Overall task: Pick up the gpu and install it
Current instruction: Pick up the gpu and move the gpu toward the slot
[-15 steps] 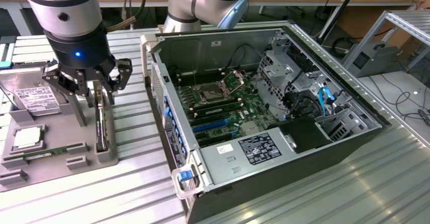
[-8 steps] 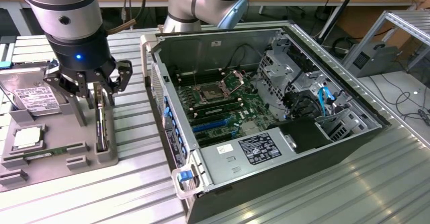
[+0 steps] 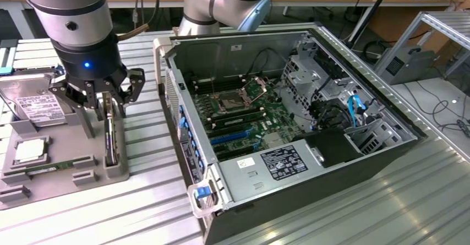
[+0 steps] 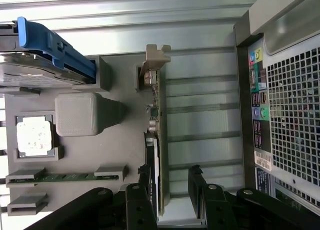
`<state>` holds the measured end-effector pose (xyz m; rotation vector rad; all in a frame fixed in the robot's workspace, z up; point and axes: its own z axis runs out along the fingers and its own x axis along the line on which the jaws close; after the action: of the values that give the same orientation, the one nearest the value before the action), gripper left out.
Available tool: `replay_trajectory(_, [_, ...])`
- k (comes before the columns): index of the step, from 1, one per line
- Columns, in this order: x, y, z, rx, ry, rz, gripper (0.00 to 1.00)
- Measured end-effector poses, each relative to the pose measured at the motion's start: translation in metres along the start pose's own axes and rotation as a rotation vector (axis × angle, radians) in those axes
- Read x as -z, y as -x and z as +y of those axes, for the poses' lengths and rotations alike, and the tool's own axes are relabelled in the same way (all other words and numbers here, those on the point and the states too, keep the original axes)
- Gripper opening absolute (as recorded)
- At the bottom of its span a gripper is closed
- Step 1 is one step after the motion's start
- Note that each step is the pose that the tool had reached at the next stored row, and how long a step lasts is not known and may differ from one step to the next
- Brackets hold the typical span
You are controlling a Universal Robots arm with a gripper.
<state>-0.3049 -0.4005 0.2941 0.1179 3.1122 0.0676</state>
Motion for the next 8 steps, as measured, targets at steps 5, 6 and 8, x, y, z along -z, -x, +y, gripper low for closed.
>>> replay_trajectory(5, [-0.0025,-0.0001,-0.0001,0.0,0.0,0.0,0.44])
replay_trajectory(6, [-0.0031,-0.0001,-0.0001,0.0,0.0001,0.0,0.44])
replay_trajectory(8, [-0.0043,-0.0001,-0.0002,0.0,0.0,0.0,0.44])
